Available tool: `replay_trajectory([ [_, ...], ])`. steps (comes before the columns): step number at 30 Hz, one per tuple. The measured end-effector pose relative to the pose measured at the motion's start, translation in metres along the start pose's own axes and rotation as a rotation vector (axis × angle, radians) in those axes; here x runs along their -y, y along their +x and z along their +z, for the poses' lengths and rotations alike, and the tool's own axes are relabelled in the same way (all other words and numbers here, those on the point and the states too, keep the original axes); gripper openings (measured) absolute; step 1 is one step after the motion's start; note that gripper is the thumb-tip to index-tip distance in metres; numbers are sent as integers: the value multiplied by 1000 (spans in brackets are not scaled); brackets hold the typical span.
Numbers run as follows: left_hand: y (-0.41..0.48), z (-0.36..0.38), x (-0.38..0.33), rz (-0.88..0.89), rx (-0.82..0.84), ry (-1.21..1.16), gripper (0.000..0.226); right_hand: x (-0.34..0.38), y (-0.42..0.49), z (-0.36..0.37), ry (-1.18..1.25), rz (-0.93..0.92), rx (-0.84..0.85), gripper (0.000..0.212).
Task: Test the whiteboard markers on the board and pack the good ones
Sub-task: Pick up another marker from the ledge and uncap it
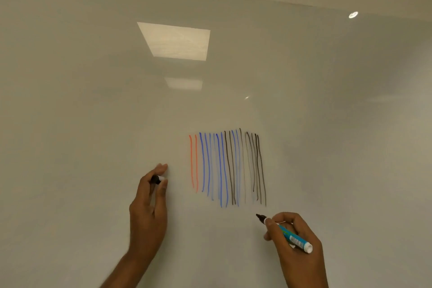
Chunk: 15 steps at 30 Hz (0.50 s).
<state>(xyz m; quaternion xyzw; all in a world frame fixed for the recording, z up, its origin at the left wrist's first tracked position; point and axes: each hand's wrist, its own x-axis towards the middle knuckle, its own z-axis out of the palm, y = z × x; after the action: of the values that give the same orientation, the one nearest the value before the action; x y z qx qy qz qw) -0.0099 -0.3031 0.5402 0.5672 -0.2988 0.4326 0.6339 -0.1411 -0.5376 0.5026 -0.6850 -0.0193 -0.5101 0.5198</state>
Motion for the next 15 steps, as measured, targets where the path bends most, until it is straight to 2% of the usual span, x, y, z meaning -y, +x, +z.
replay_trajectory([
  [2,-18,-5,-19,-171,-38,-135,20,18,-17,9,68,26,112,9],
  [4,-31,-10,-27,-410,-39,-376,22,34,-34,24,164,33,230,9],
  [6,-40,-18,-35,-639,-44,-679,25,46,-48,38,241,56,327,16],
  [8,-48,-27,-45,-780,-55,-905,25,53,-58,52,279,104,385,26],
  [11,-58,-40,-57,-865,-46,-1027,33,59,-71,70,301,145,425,33],
  [15,-68,-54,-66,-897,-23,-1012,40,62,-85,85,327,193,447,38],
])
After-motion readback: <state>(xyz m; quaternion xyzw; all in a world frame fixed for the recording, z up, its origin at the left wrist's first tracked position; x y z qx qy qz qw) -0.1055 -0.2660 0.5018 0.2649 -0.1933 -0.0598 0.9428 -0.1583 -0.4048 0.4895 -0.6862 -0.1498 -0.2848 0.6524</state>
